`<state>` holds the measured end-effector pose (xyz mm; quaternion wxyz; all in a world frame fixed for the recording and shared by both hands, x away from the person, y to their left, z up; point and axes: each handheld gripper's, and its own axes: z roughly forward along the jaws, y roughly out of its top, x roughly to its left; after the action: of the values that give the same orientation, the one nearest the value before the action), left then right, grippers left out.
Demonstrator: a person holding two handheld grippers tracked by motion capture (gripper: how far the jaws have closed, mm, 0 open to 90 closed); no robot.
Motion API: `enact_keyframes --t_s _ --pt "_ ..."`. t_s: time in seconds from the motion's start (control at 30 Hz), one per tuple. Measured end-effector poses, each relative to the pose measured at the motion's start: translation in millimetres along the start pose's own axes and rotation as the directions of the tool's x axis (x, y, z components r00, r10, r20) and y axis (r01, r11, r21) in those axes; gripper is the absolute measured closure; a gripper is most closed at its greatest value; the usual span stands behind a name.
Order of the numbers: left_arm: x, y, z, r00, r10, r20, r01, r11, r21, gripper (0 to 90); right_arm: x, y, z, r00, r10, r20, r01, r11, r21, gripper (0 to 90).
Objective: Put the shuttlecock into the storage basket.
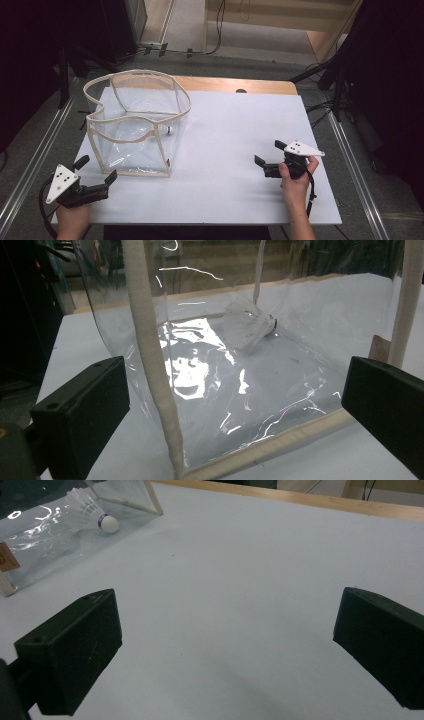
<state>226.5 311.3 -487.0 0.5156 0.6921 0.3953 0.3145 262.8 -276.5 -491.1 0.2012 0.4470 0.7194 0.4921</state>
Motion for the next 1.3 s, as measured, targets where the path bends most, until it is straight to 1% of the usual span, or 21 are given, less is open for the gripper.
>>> enact_keyframes --t_s 0.07,0.2,0.37,0.87,1.03,1.1,1.3 --pt "0.1 0.0 -0.1 1.0 0.0 0.0 0.0 1.0 0.0 0.0 -1.9 -2.2 -2.1 1.0 -0.003 0.004 0.003 1.0 -0.005 0.0" --pt "0.1 0.0 -0.2 1.0 -0.002 -0.001 0.002 1.0 -0.001 0.0 -4.9 -8.0 -6.2 0.9999 0.011 0.008 -0.011 1.0 -0.002 0.0" --pt "0.3 0.0 -0.5 1.0 -0.004 -0.002 0.004 1.0 0.0 0.0 -7.6 -12.5 -11.5 0.9999 0.007 0.012 -0.007 1.0 -0.003 0.0" --pt "0.3 -0.1 -0.6 1.0 -0.003 -0.002 0.003 1.0 -0.002 0.0 -18.3 -26.1 -27.6 0.999 0.024 0.038 -0.024 1.0 0.004 0.0" --pt "0.6 -0.1 -0.9 1.0 -0.005 -0.002 0.005 1.0 -0.002 0.0 -20.2 -29.4 -31.8 0.9988 0.016 0.047 -0.017 1.0 0.01 0.0" --pt "0.7 -0.2 -0.8 1.0 -0.006 -0.001 0.006 1.0 -0.004 0.0 -20.8 -31.3 -34.5 0.9983 0.024 0.054 -0.025 1.0 0.012 0.0" --pt "0.7 -0.4 -1.0 1.0 -0.01 -0.002 0.009 0.9999 -0.007 0.0 -25.1 -36.2 -45.1 0.9966 0.037 0.073 -0.036 0.999 -0.008 0.0"
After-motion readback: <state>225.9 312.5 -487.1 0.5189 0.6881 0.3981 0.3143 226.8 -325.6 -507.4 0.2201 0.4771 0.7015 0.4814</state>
